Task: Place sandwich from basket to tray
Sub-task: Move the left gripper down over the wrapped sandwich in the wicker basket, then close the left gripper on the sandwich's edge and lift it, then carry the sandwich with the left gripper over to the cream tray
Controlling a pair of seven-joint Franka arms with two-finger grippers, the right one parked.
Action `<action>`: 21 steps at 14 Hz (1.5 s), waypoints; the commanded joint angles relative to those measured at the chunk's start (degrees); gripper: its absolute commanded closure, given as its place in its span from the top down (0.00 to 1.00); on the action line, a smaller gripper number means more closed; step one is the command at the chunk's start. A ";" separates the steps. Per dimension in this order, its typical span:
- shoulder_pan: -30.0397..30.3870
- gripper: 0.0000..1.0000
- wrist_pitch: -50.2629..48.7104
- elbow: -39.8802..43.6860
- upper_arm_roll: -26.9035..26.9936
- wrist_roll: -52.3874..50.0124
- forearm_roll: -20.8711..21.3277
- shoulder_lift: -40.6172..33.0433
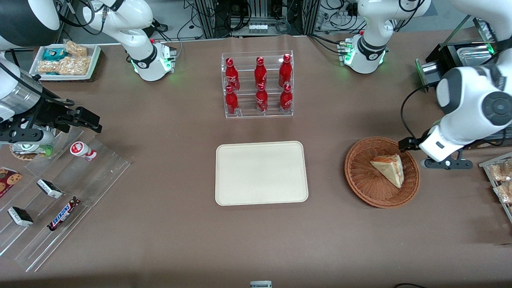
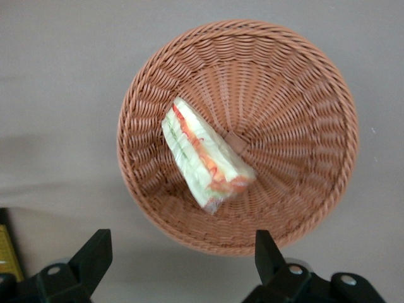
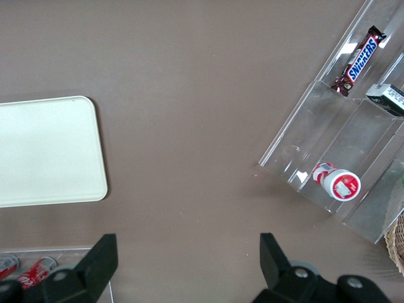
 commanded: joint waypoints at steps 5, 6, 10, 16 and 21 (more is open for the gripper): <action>-0.41 1.00 10.37 -4.23 -0.12 -44.44 0.36 3.20; -0.50 1.00 11.43 -4.23 -0.12 -48.51 0.36 4.60; -0.24 1.00 14.94 -4.40 -0.12 -50.57 -0.78 8.38; -0.76 0.08 13.05 -3.45 -0.38 -51.89 -4.38 9.02; -1.03 0.04 -5.93 11.38 -5.20 -51.01 -3.94 9.44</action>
